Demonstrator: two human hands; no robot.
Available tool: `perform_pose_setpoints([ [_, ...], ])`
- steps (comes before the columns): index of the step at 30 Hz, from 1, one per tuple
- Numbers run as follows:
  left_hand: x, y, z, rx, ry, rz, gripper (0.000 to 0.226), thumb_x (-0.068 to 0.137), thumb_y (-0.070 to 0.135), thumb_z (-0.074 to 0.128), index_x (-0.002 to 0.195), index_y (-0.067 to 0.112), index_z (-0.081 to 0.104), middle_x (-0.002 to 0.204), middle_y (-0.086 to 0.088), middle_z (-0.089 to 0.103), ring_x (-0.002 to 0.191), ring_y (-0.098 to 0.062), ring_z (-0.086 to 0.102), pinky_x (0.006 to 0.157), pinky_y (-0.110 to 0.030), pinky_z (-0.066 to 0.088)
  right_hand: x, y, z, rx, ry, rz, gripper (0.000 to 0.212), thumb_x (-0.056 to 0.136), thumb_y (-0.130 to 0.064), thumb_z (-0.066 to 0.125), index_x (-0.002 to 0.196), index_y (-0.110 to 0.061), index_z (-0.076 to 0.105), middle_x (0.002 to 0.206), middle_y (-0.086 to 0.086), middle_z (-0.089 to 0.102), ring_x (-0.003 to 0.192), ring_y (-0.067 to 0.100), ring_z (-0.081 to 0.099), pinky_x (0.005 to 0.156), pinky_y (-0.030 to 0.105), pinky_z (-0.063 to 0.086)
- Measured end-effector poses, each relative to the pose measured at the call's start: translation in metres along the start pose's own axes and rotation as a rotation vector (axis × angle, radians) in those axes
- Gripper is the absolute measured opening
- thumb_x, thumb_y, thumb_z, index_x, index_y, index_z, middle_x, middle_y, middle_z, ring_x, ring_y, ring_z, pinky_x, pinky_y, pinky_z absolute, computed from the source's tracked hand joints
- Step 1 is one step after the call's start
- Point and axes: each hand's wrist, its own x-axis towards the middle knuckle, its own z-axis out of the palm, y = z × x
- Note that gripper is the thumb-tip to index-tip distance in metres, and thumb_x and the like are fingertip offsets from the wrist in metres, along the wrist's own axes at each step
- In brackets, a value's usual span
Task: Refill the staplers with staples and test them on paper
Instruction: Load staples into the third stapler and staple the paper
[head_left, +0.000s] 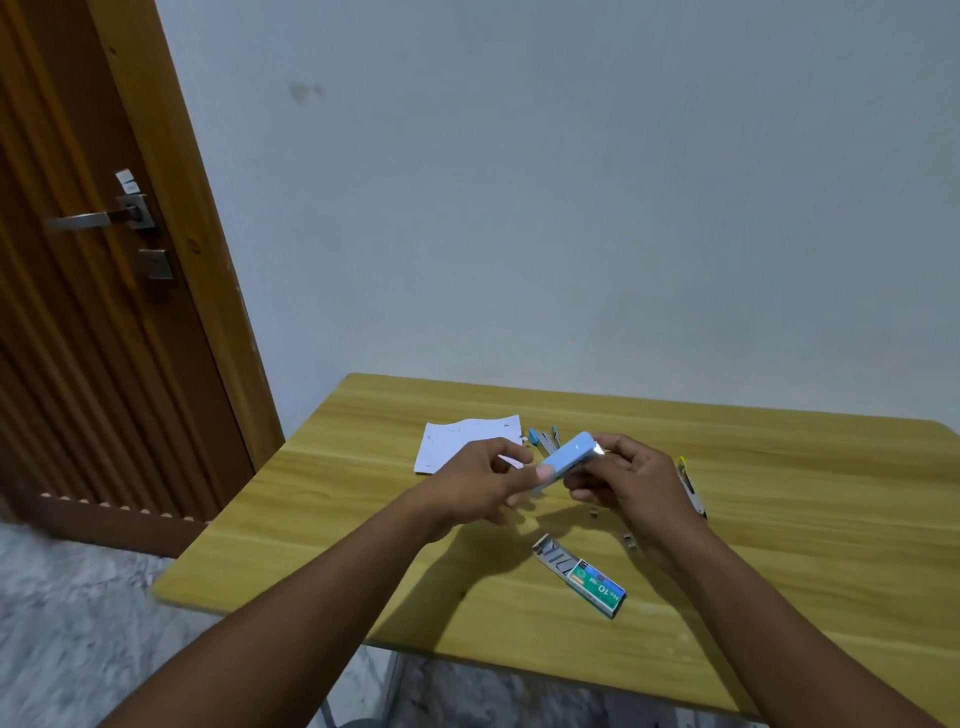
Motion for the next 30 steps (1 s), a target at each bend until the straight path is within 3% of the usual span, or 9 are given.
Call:
perform_pose_setpoints([
  [5,0.004,-0.007,0.008,-0.138,0.026,0.029,0.029,0.088,0.035,0.078,0.094,0.008,0.070,0.085,-0.010,0.069,0.064,-0.023,0.066,0.058,-0.029,0.055,-0.001,-0.003,0.006,0.248,-0.070,0.089,0.022,0.098,-0.011,0.052,0.111,-0.002,0.068,0.090,0.017,0.073,0.085,0.027,0.069,0.084,0.043,0.055],
  [9,0.004,-0.007,0.019,-0.080,0.036,0.082,0.029,0.084,0.034,0.082,0.089,0.010,0.066,0.076,-0.007,0.071,0.063,-0.018,0.066,0.058,-0.028,0.054,0.003,0.002,0.008,0.077,0.008,0.043,0.028,0.091,-0.036,0.066,0.094,-0.009,0.074,0.085,0.016,0.069,0.083,0.026,0.065,0.086,0.046,0.054],
  [13,0.011,-0.012,0.014,0.050,0.088,0.093,0.049,0.080,0.054,0.079,0.115,0.023,0.065,0.106,0.005,0.069,0.092,-0.004,0.065,0.082,-0.028,0.050,0.008,-0.005,0.004,0.118,0.146,0.014,0.027,0.088,-0.034,0.069,0.086,-0.007,0.069,0.072,0.011,0.061,0.067,0.022,0.057,0.068,0.036,0.051],
  [16,0.026,-0.036,-0.002,0.484,0.269,0.106,0.072,0.083,0.065,0.068,0.142,0.029,0.047,0.147,0.003,0.048,0.137,-0.018,0.042,0.109,-0.038,0.040,0.009,-0.011,-0.004,0.182,0.178,0.073,0.028,0.088,-0.036,0.071,0.087,-0.008,0.067,0.073,0.006,0.057,0.069,0.020,0.056,0.064,0.034,0.046],
  [20,0.038,-0.068,-0.020,0.894,0.258,0.006,0.092,0.087,0.072,0.053,0.159,0.028,0.019,0.167,0.000,0.024,0.154,-0.025,0.017,0.124,-0.045,0.022,0.011,-0.014,-0.014,0.382,0.226,0.257,0.031,0.086,-0.042,0.071,0.095,-0.012,0.064,0.088,0.007,0.055,0.079,0.023,0.054,0.076,0.042,0.048],
  [22,0.038,-0.074,-0.021,1.024,0.275,-0.030,0.088,0.089,0.074,0.047,0.159,0.028,0.021,0.163,0.000,0.030,0.151,-0.025,0.025,0.121,-0.046,0.025,0.012,-0.013,-0.018,0.420,0.207,0.341,0.042,0.084,-0.048,0.070,0.105,-0.012,0.066,0.086,0.007,0.054,0.074,0.022,0.052,0.071,0.040,0.051],
  [24,0.039,-0.074,-0.020,1.156,0.341,0.006,0.070,0.092,0.072,0.044,0.149,0.032,0.039,0.148,-0.001,0.046,0.138,-0.026,0.041,0.112,-0.045,0.034,0.012,-0.011,-0.022,0.412,0.180,0.398,0.047,0.083,-0.052,0.068,0.107,-0.012,0.066,0.075,0.006,0.052,0.065,0.021,0.052,0.061,0.036,0.051],
  [27,0.038,-0.077,-0.022,1.372,0.395,0.182,0.038,0.098,0.053,0.041,0.117,0.030,0.064,0.113,-0.001,0.063,0.106,-0.025,0.059,0.089,-0.040,0.043,0.010,-0.008,-0.024,0.385,0.140,0.432,0.043,0.085,-0.053,0.066,0.103,-0.013,0.062,0.070,0.003,0.044,0.056,0.017,0.046,0.044,0.025,0.041],
  [30,0.034,-0.086,-0.029,1.542,0.404,0.381,0.040,0.084,0.038,0.035,0.086,0.025,0.073,0.075,0.001,0.064,0.065,-0.024,0.061,0.061,-0.033,0.043,0.008,-0.006,-0.021,0.335,0.106,0.456,0.044,0.082,-0.055,0.067,0.102,-0.015,0.063,0.069,0.001,0.043,0.053,0.015,0.042,0.038,0.021,0.033],
])
